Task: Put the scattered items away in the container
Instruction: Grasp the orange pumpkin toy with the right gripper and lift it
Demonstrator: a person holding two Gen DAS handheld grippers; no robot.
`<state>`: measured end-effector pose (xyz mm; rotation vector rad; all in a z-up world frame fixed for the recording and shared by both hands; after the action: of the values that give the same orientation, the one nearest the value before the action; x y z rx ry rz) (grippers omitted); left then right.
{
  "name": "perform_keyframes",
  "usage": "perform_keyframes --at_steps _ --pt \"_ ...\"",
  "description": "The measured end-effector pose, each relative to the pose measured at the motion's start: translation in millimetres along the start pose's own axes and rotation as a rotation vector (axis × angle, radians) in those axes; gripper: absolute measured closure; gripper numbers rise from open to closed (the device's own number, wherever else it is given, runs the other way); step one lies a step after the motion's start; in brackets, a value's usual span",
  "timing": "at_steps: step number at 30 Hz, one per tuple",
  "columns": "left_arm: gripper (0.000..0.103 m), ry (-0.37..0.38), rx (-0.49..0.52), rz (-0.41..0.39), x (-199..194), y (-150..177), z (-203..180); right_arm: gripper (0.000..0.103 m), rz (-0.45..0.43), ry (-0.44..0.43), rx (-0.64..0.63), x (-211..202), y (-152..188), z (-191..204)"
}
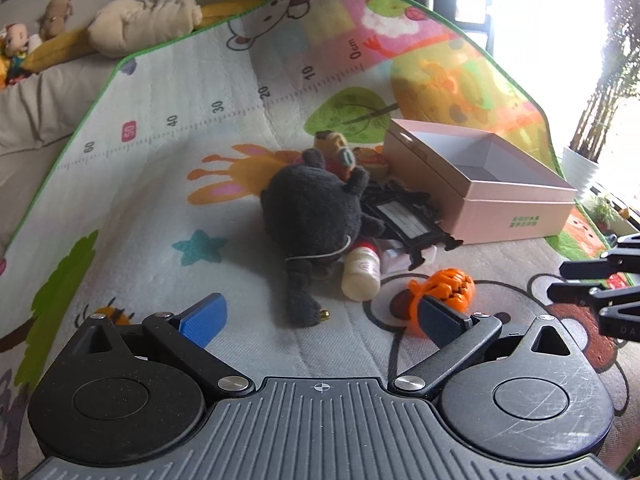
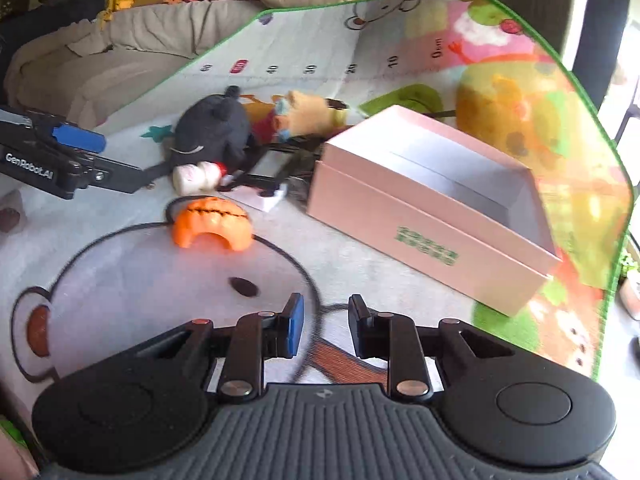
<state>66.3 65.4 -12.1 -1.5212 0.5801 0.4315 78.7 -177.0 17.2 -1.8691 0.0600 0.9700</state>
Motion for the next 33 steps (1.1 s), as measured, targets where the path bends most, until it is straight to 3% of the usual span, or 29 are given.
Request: perform_keyframes --at_steps 3,6,9,11,16,23,30,33 --pt "0.000 -0.016 0.027 0.008 3 -2 -6 0.045 -0.027 -0.048 0.072 -7 -2 -5" --pt "0.000 -0.071 0.014 0.027 4 -3 3 0.039 -0.070 -0.154 0.058 -5 -14 18" --pt "0.000 -0.139 -0.017 0.055 3 -3 19 0.038 -0.083 -0.229 0.020 12 -31 50" --pt "0.000 -0.150 -0.037 0.068 1 -4 28 0.038 -0.074 -0.229 0.006 28 -40 65" --pt "0.000 -0.100 -0.036 0.042 -7 -8 23 0.044 -0.029 -0.241 0.038 55 -45 73" --pt "0.000 0.003 0.058 0.009 4 -8 -19 0.044 -0.088 -0.135 0.078 11 -14 32" --pt "0.002 0.005 0.122 0.054 30 -6 -44 0.044 -0.055 0.042 0.229 1 29 -26" --pt "0.015 -0.001 0.124 0.070 35 -7 -47 0.042 -0.052 0.049 0.260 6 38 -32"
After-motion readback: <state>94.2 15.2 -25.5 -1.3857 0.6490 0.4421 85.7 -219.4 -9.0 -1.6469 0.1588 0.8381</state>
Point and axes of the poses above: each gripper's, at about its wrist camera, not at the fingertips, and x roughly the way its jaws point, z to its left, y to its underside, the point moved 6 cm from there along x, roughly the way its jaws point
